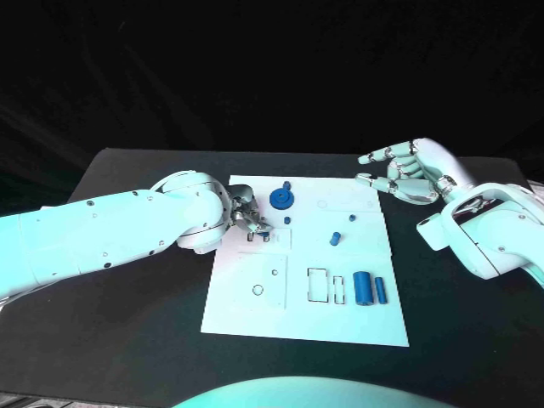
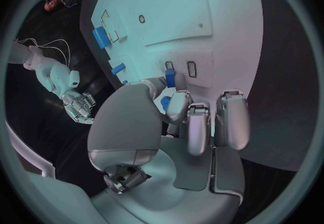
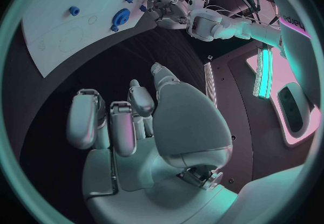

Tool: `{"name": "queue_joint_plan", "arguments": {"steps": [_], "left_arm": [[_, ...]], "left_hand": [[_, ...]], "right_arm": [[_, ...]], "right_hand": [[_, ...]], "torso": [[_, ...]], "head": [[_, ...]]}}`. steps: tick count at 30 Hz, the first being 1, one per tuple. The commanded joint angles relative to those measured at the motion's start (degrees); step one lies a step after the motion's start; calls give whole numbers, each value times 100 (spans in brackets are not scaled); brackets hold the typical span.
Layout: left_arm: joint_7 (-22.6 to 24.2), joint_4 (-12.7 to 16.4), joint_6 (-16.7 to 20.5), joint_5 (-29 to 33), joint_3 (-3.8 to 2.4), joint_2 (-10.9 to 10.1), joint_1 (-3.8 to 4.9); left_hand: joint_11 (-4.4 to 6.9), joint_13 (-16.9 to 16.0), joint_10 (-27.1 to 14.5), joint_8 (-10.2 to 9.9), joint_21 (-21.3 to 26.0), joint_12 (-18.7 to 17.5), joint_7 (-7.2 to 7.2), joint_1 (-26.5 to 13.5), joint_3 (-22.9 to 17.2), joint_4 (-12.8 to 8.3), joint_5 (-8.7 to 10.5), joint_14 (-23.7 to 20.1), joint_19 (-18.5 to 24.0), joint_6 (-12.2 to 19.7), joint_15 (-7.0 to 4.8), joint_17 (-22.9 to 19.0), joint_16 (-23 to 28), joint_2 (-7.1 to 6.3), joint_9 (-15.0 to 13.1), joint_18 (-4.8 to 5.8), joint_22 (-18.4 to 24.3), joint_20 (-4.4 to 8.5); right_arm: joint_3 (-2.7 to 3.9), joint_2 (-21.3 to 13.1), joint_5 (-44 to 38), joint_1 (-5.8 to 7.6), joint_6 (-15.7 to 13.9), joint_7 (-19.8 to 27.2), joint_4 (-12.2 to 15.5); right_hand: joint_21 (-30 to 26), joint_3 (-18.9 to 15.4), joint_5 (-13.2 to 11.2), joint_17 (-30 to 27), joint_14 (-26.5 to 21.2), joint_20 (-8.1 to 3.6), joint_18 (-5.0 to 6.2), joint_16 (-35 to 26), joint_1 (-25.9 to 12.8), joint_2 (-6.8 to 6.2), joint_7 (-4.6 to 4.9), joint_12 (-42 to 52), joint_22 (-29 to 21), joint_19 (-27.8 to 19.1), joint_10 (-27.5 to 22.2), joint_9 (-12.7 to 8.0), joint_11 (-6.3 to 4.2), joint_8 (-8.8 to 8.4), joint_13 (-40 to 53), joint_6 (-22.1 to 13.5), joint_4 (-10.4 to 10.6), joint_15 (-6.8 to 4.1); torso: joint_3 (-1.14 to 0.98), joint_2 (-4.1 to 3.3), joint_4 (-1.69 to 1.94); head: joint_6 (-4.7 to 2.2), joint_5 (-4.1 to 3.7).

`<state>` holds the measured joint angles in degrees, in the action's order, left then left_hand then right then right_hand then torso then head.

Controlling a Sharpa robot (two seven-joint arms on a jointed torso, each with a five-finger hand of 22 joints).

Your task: Assemble the parts on the task board

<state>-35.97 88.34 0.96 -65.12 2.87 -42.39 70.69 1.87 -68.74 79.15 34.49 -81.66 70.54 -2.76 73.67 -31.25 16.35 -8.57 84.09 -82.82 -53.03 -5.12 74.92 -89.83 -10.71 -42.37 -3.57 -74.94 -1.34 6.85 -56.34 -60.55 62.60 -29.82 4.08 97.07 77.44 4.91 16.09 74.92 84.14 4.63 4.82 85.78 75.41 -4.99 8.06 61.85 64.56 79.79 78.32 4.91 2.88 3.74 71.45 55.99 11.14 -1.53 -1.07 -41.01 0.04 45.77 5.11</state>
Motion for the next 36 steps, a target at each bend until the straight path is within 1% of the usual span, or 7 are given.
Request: {"name": "queue_joint_plan", "arguments": {"steps": [1, 3, 9, 15, 26, 33, 36], "left_arm": [[6, 21, -367, -112, 8, 4, -10], [3, 30, -466, -113, 8, -12, -12], [1, 42, -615, -113, 8, -31, -17], [2, 52, -724, -112, 8, -25, -19], [6, 31, -714, -54, 7, 21, -20], [-16, -72, -764, 13, 7, 107, -17], [-34, -123, -857, 34, 7, 141, -16]], "left_hand": [[2, -5, 26, 23, -23, 22, 51, -35, -1077, -1034, 2, 591, -35, -2, 16, 1508, -17, 4, -1, 40, -102, -13], [2, 1, 25, 22, -24, 18, 51, -37, -1086, -1044, 3, 591, -36, -4, 16, 1508, -17, -5, -3, 40, -103, -12], [3, -8, 31, 21, -27, 26, 51, -39, -1095, -1055, 4, 591, -39, -9, 16, 1508, -17, -16, -4, 42, -109, -12], [3, -17, 38, 21, -29, 35, 52, -43, -1102, -1065, 4, 591, -41, -15, 16, 1508, -17, -25, -6, 42, -112, -12], [1, -39, 55, 20, -29, 56, 51, -77, -1129, -1066, 7, 591, -41, -35, 18, 1508, -17, -25, -11, 42, -113, -12], [7, -57, 73, 24, -33, 74, 66, -230, -1145, -1009, 16, 591, -46, -64, 18, 1508, -17, 2, -35, 44, -125, -13], [13, -13, 48, 20, -3, 32, 85, -475, -1067, -874, 30, 591, -22, -85, 15, 1508, -17, 33, -50, 34, -80, -14]], "right_arm": [[2, 7, -10, -5, 93, 31, 2], [2, 10, -10, -5, 101, 31, 3], [2, 13, -10, -5, 118, 29, 4], [2, 22, -10, -5, 140, 28, 3], [2, 21, -10, -5, 147, 23, 5], [1, 14, -10, -6, 152, 5, 103], [1, 11, -1, -7, 161, -4, 134]], "right_hand": [[-17, -41, 21, 743, 418, -7, 5, -28, 54, 16, 3, -12, 1, -40, -45, 8, 8, 30, -8, 35, 5, 16], [-17, -42, 22, 744, 418, -7, 4, -28, 58, 17, 2, -8, 1, -39, -43, 8, 8, 29, -6, 36, 3, 15], [-17, -43, 23, 745, 419, -7, 4, -28, 61, 19, 2, -4, 2, -39, -41, 8, 8, 29, -4, 36, 2, 15], [-17, -43, 23, 745, 419, -7, 4, -28, 61, 19, 2, -4, 2, -39, -41, 8, 8, 29, -4, 36, 2, 15], [-17, -43, 23, 745, 419, -7, 4, -28, 61, 19, 2, -4, 2, -39, -41, 8, 8, 29, -4, 36, 2, 15], [-19, -48, 21, 742, 418, -7, 5, -30, 58, 23, 2, -11, -2, -40, -44, 8, 8, 28, -10, 37, 5, 15], [-19, -48, 21, 742, 418, -7, 5, -30, 58, 23, 2, -11, -2, -40, -44, 8, 8, 28, -10, 37, 5, 15]], "torso": [[-2, -1, -7], [-3, -2, -12], [1, 1, 6], [-1, 2, -2], [0, 5, 4], [-10, 1, -11], [-12, 1, -12]], "head": [[13, 15], [4, 34], [26, 13], [41, 10], [57, 8], [56, 24], [68, 6]]}}
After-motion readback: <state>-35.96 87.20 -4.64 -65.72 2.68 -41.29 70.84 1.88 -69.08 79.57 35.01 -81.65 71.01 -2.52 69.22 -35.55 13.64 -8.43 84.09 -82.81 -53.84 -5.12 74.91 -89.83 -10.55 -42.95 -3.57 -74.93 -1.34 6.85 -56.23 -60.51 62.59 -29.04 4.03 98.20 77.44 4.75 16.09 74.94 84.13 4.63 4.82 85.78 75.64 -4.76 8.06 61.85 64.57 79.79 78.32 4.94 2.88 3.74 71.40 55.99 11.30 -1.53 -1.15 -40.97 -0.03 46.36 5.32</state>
